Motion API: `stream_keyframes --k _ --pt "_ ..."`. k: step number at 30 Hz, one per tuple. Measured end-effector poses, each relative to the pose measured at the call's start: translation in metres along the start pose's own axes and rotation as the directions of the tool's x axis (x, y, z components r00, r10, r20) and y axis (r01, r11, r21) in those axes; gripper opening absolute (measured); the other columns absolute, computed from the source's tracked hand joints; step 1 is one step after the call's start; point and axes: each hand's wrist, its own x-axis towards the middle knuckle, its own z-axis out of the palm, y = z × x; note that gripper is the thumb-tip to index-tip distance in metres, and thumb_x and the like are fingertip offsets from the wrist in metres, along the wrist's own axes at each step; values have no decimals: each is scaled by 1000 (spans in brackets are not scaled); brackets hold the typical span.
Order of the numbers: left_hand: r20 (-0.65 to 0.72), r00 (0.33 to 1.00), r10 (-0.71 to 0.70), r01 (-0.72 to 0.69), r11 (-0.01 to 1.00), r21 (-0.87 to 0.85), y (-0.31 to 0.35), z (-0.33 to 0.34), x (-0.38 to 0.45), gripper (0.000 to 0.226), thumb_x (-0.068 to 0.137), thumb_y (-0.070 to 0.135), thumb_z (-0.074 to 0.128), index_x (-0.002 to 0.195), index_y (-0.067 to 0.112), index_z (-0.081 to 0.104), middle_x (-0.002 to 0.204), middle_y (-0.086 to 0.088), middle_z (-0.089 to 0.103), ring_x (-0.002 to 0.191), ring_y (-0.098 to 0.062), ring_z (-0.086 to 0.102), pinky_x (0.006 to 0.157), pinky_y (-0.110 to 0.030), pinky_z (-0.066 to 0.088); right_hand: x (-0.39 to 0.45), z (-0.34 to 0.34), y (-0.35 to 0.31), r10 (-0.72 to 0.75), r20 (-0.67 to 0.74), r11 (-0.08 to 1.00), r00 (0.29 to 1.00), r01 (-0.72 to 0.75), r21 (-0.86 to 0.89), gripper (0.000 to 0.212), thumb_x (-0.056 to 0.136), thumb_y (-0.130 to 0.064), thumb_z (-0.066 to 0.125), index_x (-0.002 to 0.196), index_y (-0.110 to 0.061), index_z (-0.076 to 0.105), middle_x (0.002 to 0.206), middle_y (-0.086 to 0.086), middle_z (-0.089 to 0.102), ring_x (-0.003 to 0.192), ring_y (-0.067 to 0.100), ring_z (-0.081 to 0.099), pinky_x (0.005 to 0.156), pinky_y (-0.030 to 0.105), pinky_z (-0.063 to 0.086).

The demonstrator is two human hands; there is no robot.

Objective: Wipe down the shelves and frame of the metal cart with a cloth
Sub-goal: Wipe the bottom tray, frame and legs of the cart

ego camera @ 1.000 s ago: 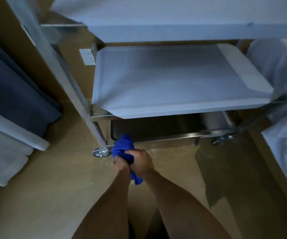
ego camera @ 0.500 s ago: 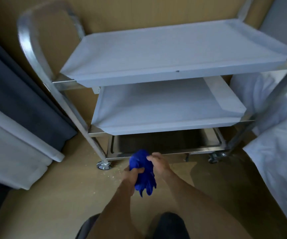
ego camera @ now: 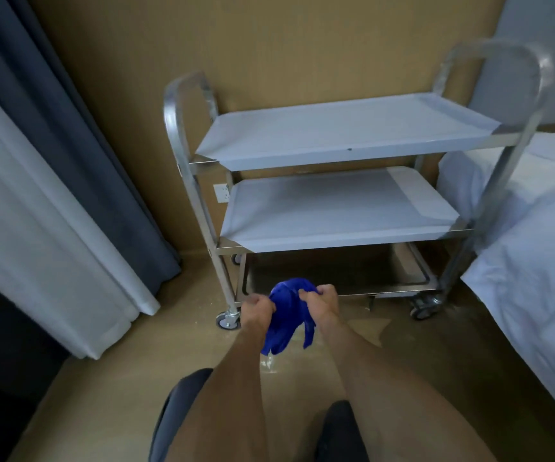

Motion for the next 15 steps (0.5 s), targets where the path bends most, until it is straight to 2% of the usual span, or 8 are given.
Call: stream_keyframes --k 3,5,7,9,11,13,15 --pt "-34 994 106 -101 986 131 -11 -10 1 28 87 -3 48 108 12 58 93 -9 60 81 -20 54 77 -39 47 -18 5 2 38 23 998 999 -39 51 50 79 -16 80 119 -12 50 116 8 60 100 25 63 94 45 54" --pt "-67 991 120 -106 978 180 -17 -16 7 36 86 -3 45 115 17 56 102 -10 61 91 -24 57 77 -38 50 -27 10 1 113 60 994 992 -112 -9 40 74 -19 85 101 -11 56 109 9 66 91 25 67 88 42 57" --pt "-85 991 106 -84 970 227 -16 -17 15 39 88 -3 42 117 17 59 104 -9 63 94 -25 58 82 -37 51 -31 10 -2 219 79 976 973 -217 -32 45 67 -36 90 93 -16 59 96 10 71 81 24 71 81 41 60" --pt "-101 989 110 -77 956 283 -14 -13 14 35 88 -3 43 110 15 63 102 -9 64 90 -24 57 84 -36 51 -39 9 -9 340 85 940 937 -339 -25 52 67 -52 84 98 -17 62 92 8 73 81 24 72 82 40 60" --pt "-187 975 122 -66 958 279 -10 -12 0 30 87 -5 45 102 12 65 109 -9 61 89 -24 56 82 -32 47 -54 8 -22 426 72 903 902 -429 33 43 83 -55 68 100 -15 64 89 5 72 80 21 70 81 35 58" --pt "-271 962 33 28 975 219 -2 -17 -15 24 89 1 55 109 13 62 120 -12 52 96 -28 57 86 -33 47 -73 9 -39 486 72 866 871 -491 91 38 93 -49 54 101 -14 64 84 5 69 77 21 65 81 34 55" --pt "-180 967 -180 202 973 112 5 -23 -35 39 90 20 66 126 15 52 125 -14 52 102 -32 60 91 -41 52 -92 10 -53 536 53 838 842 -539 87 29 92 -39 51 97 -14 64 85 8 69 79 24 64 84 37 54"
